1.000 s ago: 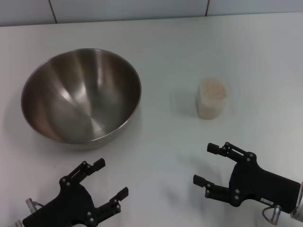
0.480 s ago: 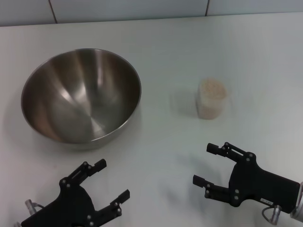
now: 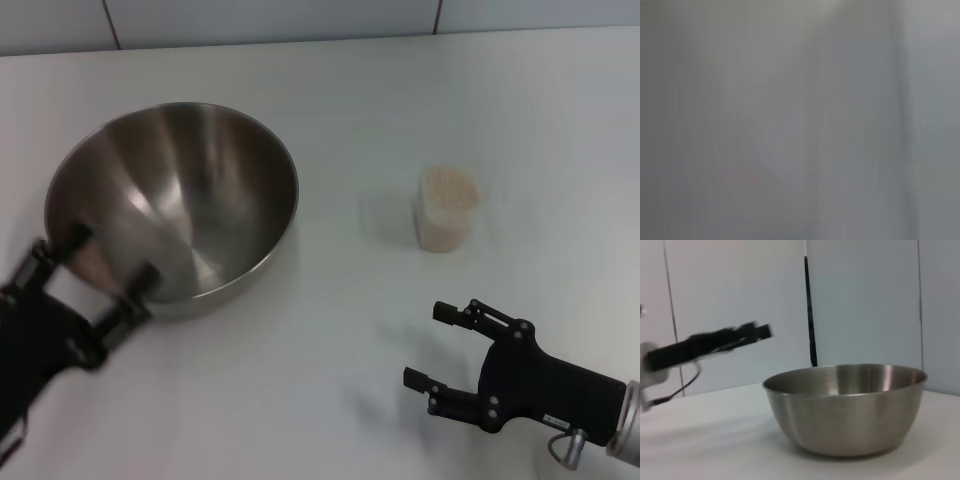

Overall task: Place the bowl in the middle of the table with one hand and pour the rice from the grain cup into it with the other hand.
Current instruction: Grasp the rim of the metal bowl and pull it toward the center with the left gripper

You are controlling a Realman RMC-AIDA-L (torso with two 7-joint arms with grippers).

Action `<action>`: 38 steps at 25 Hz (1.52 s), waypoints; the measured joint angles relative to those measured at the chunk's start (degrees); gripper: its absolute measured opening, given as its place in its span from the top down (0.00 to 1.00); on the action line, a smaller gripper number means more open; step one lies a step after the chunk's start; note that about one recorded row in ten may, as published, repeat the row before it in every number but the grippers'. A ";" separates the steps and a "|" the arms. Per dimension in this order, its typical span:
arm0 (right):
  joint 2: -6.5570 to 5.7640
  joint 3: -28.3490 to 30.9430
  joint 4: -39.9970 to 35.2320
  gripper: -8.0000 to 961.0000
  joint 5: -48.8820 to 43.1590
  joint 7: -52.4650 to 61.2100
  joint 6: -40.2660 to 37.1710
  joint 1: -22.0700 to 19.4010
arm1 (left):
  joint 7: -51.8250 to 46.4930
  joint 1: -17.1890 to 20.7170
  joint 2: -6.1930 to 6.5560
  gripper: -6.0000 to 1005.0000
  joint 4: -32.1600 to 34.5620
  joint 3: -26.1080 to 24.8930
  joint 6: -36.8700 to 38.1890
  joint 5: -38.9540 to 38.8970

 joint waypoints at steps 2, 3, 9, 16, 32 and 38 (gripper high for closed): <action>0.01 -0.02 0.04 0.15 0.00 0.00 0.07 0.06 | -2.10 -1.14 0.05 0.18 1.21 -2.04 -0.52 0.02; 0.02 -0.02 0.03 0.15 0.00 0.00 0.10 0.05 | -3.93 -2.26 0.07 0.18 2.55 -3.71 -0.90 0.03; 0.09 -0.03 0.12 0.15 0.00 0.00 0.15 0.25 | -15.39 -9.41 -0.07 0.18 13.57 -7.14 -3.62 0.06; 0.11 -0.02 0.10 0.16 0.00 0.19 0.17 1.03 | -41.09 -21.15 -0.55 0.19 38.28 -3.82 -12.11 0.38; -0.07 -0.12 0.08 0.16 -0.14 0.49 0.11 1.80 | -106.49 -17.98 -0.07 0.19 86.42 58.79 -22.74 21.17; -0.08 -0.21 0.08 0.17 -0.18 0.51 -0.29 1.51 | -108.85 -18.78 -0.36 0.18 83.74 64.77 -21.43 25.11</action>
